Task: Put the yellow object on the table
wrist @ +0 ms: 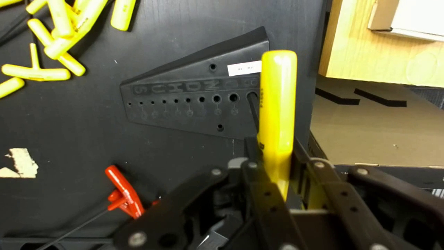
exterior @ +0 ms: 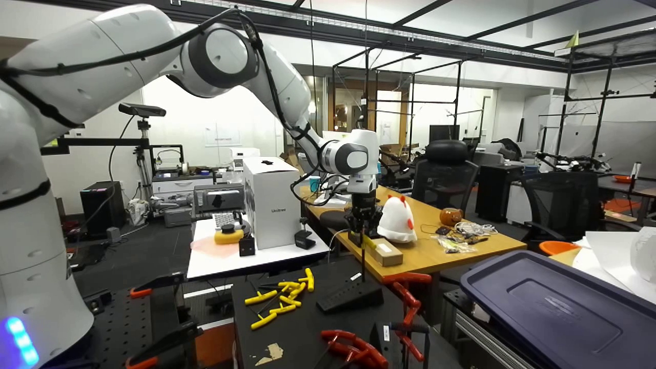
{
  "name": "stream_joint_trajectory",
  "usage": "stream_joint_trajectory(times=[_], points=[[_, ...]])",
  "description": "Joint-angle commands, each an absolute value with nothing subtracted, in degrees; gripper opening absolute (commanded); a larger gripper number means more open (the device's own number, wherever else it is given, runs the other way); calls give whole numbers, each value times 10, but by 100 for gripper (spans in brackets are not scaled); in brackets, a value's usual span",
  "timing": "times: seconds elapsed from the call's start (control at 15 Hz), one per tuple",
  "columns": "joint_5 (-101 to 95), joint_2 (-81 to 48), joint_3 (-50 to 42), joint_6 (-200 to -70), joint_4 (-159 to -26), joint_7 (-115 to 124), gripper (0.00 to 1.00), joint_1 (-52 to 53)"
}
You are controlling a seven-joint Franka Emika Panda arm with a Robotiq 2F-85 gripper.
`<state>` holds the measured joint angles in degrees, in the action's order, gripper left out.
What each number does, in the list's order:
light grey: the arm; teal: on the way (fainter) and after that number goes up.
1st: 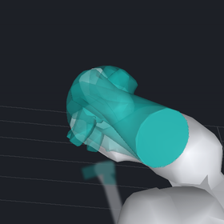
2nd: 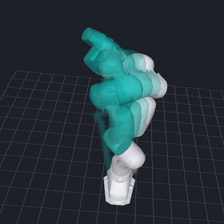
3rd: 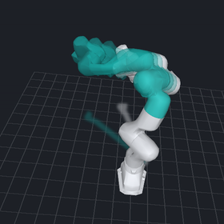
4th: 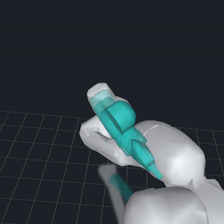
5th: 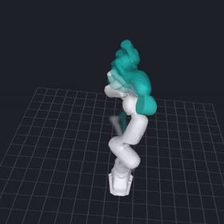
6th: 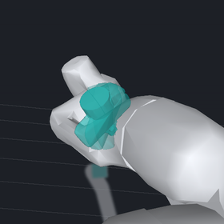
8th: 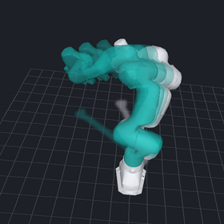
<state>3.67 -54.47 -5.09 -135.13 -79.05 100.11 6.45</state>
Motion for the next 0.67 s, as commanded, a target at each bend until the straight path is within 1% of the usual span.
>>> stream_joint_trajectory(times=[0.0,0.6], points=[[47,-528,-46,-1361,-812,986,6,63],[37,-510,-53,-1346,-818,971,6,80]])
